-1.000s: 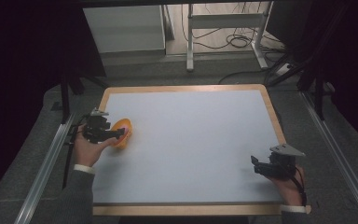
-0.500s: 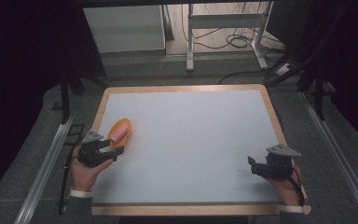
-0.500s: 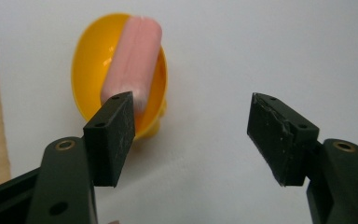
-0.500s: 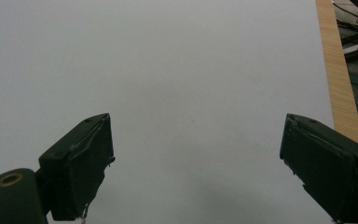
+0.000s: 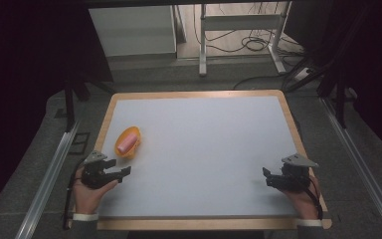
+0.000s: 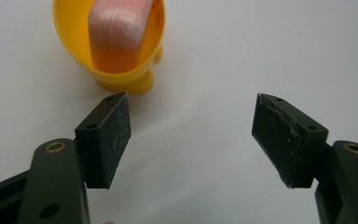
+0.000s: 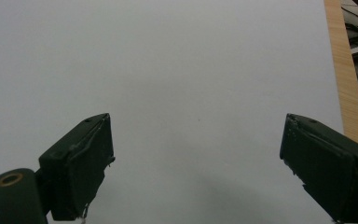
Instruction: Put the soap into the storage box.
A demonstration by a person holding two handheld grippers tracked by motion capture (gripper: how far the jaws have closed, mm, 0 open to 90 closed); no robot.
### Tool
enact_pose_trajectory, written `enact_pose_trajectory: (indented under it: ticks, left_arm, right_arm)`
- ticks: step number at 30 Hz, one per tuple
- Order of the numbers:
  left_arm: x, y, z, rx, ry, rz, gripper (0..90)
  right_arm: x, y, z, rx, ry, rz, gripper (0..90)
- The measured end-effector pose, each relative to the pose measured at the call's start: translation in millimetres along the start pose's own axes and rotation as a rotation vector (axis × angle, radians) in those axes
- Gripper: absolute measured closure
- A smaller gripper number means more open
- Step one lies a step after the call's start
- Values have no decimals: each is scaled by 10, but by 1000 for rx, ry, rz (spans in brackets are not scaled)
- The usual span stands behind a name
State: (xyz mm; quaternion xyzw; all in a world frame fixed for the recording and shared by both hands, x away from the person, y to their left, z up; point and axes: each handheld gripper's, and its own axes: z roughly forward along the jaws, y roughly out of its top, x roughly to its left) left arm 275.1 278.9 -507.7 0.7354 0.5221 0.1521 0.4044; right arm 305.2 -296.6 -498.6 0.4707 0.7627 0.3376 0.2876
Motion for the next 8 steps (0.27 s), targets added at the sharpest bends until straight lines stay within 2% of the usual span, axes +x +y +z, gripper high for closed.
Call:
enact_pose_trajectory:
  ticks: [8]
  left_arm:
    - [41,-1,-15,3,7,-9,277]
  right_arm:
    - [12,3,14,-1,0,-5,94]
